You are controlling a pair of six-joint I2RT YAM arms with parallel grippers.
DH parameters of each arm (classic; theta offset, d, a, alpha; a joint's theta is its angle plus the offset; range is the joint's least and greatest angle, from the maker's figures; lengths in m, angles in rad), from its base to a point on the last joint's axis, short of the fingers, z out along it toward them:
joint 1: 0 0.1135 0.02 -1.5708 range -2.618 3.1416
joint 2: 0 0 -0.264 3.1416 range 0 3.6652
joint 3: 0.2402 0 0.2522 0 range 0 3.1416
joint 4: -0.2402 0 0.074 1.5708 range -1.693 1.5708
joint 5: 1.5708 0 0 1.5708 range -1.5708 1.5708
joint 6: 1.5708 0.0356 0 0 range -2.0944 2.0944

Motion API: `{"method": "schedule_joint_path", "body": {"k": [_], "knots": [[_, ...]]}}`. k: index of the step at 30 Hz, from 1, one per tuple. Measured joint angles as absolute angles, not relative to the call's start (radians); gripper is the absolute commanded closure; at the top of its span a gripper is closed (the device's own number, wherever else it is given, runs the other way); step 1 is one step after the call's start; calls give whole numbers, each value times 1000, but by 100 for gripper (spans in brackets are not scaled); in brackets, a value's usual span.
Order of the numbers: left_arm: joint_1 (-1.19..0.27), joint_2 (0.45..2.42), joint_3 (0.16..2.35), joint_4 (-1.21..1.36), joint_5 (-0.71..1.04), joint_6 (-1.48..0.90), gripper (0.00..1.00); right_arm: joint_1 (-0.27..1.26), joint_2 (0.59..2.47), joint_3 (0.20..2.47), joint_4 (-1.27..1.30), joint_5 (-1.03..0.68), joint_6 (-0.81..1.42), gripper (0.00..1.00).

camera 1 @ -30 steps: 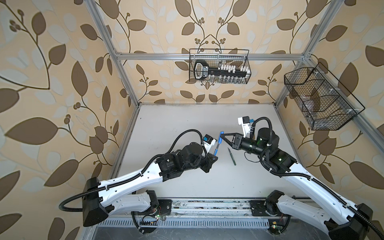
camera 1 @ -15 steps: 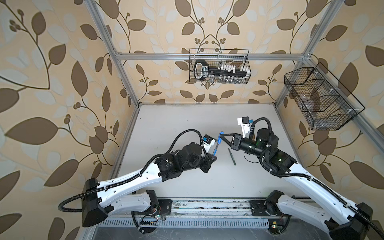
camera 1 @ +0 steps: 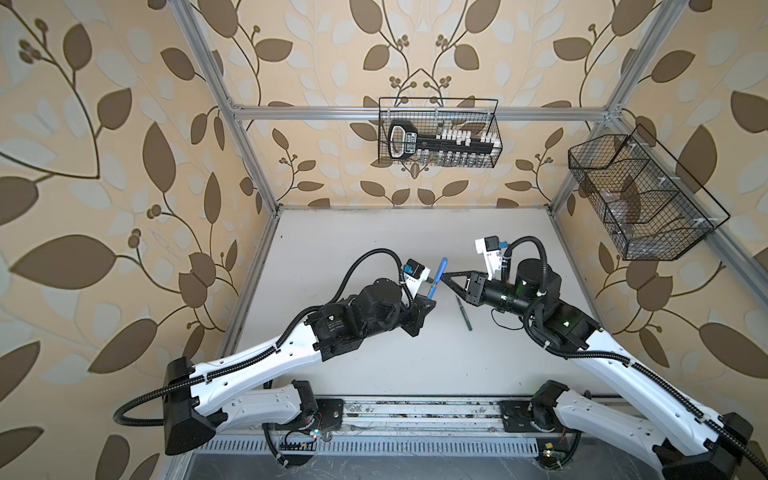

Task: Insert the pens into the pen caps
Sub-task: 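Press the blue cap further onto the pen with the right gripper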

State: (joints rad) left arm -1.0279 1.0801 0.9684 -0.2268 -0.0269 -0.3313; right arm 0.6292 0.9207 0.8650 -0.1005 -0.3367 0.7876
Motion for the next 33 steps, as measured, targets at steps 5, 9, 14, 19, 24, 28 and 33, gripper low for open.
{"method": "schedule_joint_path", "body": {"k": [5,9,14,19,24,28,33], "knots": [[-1028,1081,969,-204,-31,-319,85,629,918,897,-133,-337,767,73],[-1028,1080,969,-204,-36,-317,85,629,908,905,-149,-336,754,70],[-1028,1080,969,-204,-38,-316,85,617,890,920,-185,-339,738,57],[-1028,1080,969,-204,-34,-316,85,563,895,947,-183,-367,725,47],[-1028,1080,969,-204,-25,-313,87,540,959,994,-171,-406,706,43],[-1028,1080,969,-205,-22,-304,87,531,1015,1021,-155,-431,705,43],[-1028,1080,969,-205,-8,-292,87,515,1065,1042,-144,-457,704,50]]}}
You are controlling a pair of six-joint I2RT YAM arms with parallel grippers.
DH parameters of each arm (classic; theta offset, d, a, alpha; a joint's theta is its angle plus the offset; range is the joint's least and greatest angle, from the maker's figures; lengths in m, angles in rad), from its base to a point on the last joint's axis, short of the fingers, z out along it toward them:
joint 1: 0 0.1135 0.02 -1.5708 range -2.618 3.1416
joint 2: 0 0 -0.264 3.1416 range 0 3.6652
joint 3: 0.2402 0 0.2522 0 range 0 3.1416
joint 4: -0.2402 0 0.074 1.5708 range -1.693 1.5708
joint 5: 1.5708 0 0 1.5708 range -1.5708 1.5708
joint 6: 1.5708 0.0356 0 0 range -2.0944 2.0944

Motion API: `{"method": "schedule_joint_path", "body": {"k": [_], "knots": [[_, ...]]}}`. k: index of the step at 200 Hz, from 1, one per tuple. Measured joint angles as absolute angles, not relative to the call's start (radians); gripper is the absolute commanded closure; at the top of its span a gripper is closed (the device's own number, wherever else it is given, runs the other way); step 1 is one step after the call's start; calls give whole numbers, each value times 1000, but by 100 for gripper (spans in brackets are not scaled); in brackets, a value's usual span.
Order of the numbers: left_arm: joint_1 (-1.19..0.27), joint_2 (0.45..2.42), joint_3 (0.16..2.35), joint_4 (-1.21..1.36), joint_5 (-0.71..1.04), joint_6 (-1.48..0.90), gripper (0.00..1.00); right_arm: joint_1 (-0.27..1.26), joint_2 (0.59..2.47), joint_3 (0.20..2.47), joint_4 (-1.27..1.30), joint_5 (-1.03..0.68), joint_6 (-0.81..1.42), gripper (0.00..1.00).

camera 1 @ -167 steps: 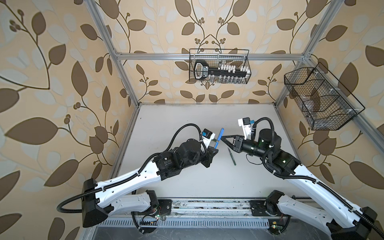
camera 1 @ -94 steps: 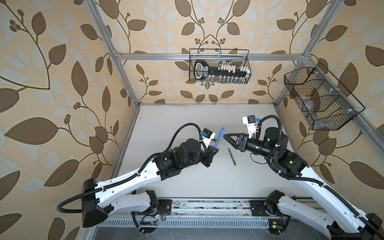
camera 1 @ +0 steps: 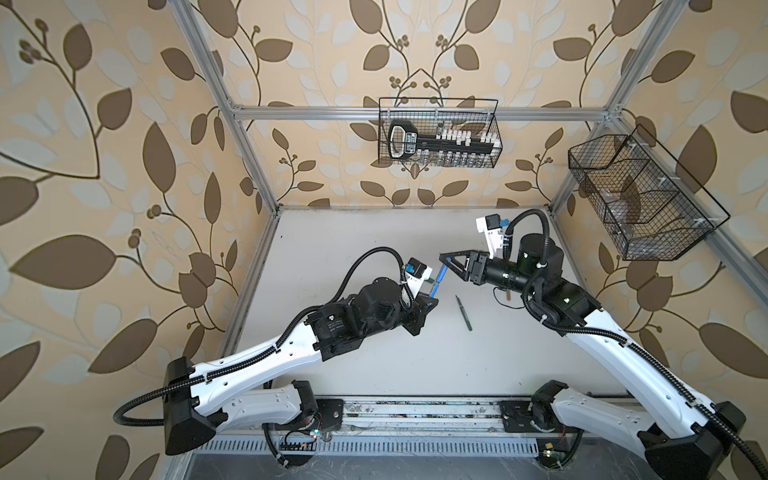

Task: Insert the pens into the pen caps
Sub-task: 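Press the blue cap further onto the pen with the right gripper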

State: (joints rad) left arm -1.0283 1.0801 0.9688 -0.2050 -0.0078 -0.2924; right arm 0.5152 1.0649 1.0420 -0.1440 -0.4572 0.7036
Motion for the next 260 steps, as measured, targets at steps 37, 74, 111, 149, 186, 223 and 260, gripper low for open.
{"method": "schedule_joint_path", "body": {"k": [37,74,111,149,186,223,260], "knots": [[-1028,1080,969,-208,-8,-290,87,514,1081,1048,-127,-484,714,59],[-1028,1080,969,-208,-8,-289,87,517,1075,1048,-124,-488,713,63],[-1028,1080,969,-207,-9,-287,86,532,1067,1048,-126,-491,717,76],[-1028,1080,969,-206,-19,-286,86,558,1065,1048,-128,-490,717,89],[-1028,1082,972,-210,-64,-266,100,570,1065,1048,-133,-467,714,100],[-1029,1099,985,-215,-97,-234,100,581,1065,1047,-130,-434,713,100],[-1028,1137,1019,-223,-136,-167,100,586,1058,1045,-124,-396,713,100]]}}
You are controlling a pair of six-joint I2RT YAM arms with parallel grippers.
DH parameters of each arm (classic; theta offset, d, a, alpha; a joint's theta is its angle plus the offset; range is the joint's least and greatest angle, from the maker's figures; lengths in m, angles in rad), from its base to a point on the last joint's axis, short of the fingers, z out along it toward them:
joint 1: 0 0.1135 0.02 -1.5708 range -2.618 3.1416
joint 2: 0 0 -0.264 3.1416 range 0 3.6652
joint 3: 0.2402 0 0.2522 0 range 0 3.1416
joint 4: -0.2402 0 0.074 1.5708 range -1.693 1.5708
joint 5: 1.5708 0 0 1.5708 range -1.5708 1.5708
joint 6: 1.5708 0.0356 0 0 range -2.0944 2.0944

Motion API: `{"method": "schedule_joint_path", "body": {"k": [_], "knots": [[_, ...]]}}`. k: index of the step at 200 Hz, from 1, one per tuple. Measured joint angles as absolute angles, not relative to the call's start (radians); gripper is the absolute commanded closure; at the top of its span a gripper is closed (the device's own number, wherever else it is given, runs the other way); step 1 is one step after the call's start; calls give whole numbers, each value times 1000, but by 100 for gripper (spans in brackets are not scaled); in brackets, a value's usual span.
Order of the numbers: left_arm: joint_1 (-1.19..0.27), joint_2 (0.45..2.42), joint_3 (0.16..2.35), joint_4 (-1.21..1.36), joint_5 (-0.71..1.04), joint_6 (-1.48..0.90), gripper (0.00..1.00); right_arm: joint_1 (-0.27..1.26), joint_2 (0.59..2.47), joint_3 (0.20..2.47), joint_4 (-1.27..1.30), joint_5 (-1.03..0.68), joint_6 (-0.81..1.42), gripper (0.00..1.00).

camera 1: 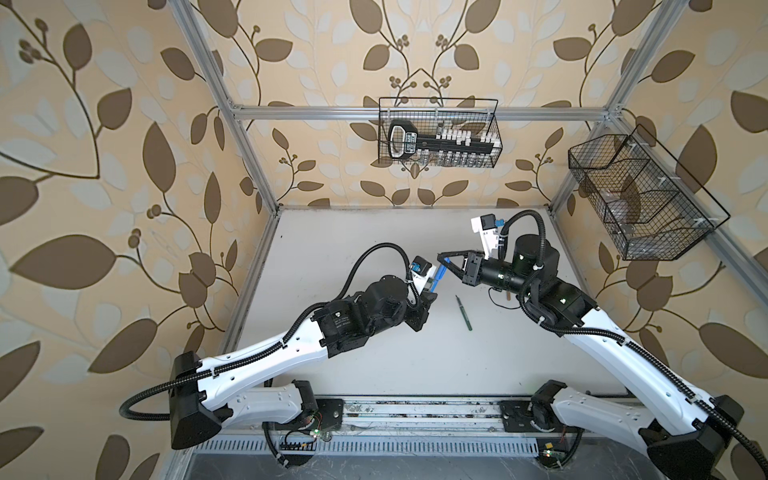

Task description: Insert the pens into the pen caps

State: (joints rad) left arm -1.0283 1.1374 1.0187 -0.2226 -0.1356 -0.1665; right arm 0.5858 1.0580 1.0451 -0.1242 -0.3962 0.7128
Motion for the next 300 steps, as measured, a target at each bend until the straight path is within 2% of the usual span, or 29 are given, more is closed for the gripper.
{"method": "schedule_joint_path", "body": {"k": [39,127,175,228,243,265,283,300], "knots": [[-1002,1161,1037,-247,-155,-71,100,611,1053,1011,-81,-356,718,100],[-854,1239,1108,-400,71,7,100,698,1063,842,146,-185,805,100],[-805,1275,1179,-527,130,17,100,741,1100,822,208,-119,830,100],[-731,1309,1213,-635,353,-3,100,761,1088,783,208,-96,863,100],[-725,1325,1224,-599,424,-26,100,725,1058,793,171,-116,859,94],[-718,1331,1226,-474,494,-91,100,654,1015,829,93,-205,827,66],[-667,1324,1216,-278,483,-173,100,633,995,839,-31,-315,801,49],[-637,1293,1161,-162,463,-236,100,601,1003,859,-124,-372,757,43]]}}
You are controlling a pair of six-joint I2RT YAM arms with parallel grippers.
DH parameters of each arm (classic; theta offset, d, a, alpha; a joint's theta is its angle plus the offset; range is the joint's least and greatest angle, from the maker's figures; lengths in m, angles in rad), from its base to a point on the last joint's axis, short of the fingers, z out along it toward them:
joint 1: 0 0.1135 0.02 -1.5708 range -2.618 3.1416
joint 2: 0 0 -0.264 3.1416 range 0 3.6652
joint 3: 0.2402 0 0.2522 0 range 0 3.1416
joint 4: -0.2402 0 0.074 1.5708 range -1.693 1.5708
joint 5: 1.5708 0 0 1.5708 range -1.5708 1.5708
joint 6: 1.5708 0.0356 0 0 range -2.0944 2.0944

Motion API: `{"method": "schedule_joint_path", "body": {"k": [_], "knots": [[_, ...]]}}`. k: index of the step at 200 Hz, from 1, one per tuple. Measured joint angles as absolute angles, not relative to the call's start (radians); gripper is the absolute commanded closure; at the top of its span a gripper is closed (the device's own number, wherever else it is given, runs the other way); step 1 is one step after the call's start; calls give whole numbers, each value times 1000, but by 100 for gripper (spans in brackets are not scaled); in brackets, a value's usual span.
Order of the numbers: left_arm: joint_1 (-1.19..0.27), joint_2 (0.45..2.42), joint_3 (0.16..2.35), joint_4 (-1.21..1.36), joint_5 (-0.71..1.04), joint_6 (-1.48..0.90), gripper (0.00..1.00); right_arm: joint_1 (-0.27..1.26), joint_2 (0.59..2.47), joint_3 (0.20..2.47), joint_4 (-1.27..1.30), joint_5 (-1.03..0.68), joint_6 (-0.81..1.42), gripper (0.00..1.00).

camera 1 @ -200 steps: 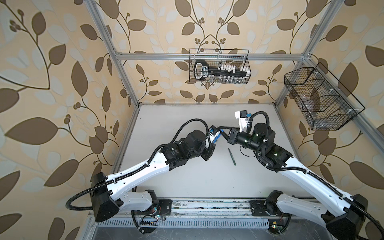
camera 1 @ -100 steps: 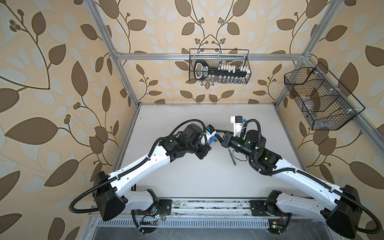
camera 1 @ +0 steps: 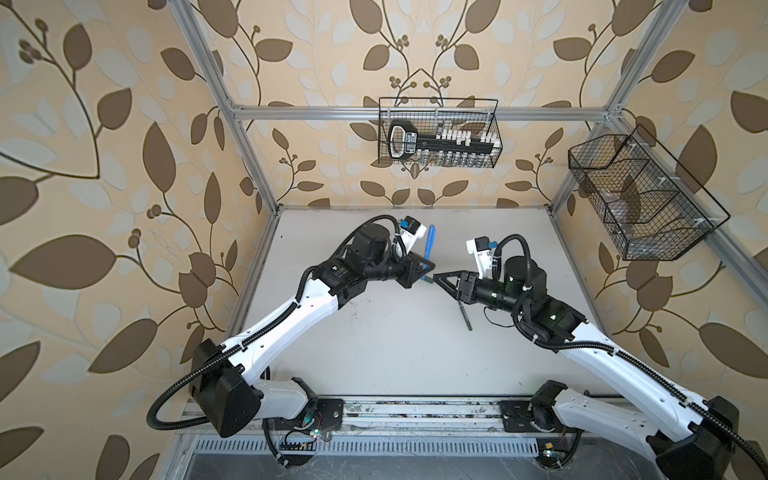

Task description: Insert the pens into the pen caps

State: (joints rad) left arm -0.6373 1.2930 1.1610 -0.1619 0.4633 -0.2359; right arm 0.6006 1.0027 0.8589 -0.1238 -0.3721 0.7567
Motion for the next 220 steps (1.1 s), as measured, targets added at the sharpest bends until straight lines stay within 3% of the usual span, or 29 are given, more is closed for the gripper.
{"method": "schedule_joint_path", "body": {"k": [88,108,139,166,173,200,215,220], "knots": [[-760,1256,1019,-126,453,-352,100,530,1129,1042,-196,-482,637,39],[-773,1252,1019,-127,443,-357,100,530,1163,1052,-186,-500,630,44],[-780,1252,1019,-133,434,-361,100,530,1186,1052,-181,-519,636,67],[-780,1252,1019,-145,422,-367,100,533,1185,1052,-162,-534,636,99],[-780,1252,1020,-150,419,-369,100,532,1185,1051,-162,-535,634,100],[-780,1252,1021,-156,413,-370,78,532,1185,1045,-157,-535,636,100],[-780,1252,1021,-156,411,-367,55,527,1185,1037,-154,-536,648,100],[-780,1252,1021,-157,408,-375,52,524,1184,1035,-154,-536,651,100]]}}
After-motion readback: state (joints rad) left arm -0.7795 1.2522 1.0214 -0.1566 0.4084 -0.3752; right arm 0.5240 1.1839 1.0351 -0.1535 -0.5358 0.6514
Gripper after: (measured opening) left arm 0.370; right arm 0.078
